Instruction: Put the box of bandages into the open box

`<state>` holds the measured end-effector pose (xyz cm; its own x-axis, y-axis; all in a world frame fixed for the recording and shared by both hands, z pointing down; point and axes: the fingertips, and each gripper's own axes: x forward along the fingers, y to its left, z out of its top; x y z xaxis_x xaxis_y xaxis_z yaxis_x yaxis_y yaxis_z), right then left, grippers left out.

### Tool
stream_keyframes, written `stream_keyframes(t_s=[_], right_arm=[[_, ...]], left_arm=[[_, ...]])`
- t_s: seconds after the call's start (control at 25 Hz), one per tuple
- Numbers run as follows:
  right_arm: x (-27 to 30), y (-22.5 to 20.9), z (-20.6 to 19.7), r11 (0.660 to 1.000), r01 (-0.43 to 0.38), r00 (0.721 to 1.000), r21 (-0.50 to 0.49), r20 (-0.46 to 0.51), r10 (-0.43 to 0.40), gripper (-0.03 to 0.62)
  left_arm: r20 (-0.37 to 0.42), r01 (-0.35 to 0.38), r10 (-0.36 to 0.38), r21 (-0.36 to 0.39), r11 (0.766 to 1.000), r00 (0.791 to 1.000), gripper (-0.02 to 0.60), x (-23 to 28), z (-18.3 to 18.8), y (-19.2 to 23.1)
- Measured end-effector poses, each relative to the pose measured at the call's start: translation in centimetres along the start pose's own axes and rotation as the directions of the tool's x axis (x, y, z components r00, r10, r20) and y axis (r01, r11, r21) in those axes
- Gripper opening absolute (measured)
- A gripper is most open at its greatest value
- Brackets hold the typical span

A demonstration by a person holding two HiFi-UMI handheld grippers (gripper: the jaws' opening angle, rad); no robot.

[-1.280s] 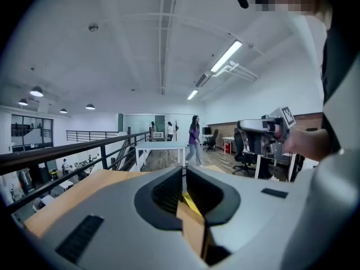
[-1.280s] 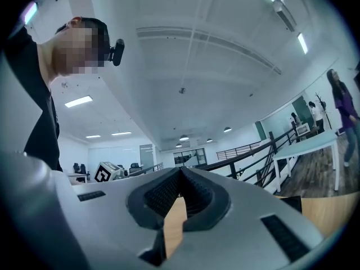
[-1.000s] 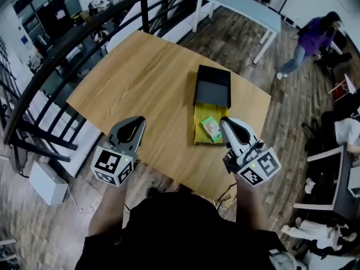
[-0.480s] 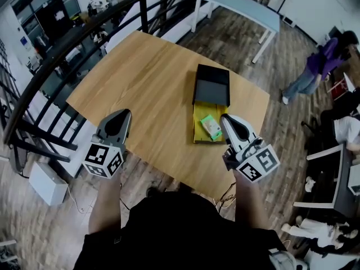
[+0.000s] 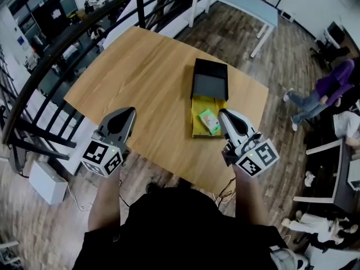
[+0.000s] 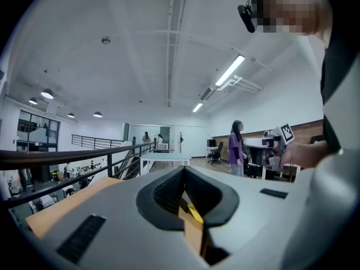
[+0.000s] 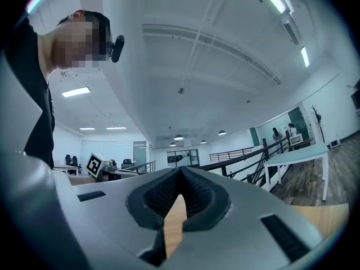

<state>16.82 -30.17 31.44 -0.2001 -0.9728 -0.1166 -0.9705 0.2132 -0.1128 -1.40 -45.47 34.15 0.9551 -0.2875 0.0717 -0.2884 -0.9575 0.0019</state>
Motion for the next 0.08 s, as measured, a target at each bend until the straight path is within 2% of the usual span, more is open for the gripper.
stream_keyframes(t_s=[0.08], right_arm=[[0.18, -0.23, -0.24, 1.0, 0.0, 1.0, 0.005, -0.003, 0.0, 0.035]], left_arm=[[0.009, 0.014, -0.014, 0.011, 1.0, 1.0, 0.015, 0.23, 0.17, -0.14]])
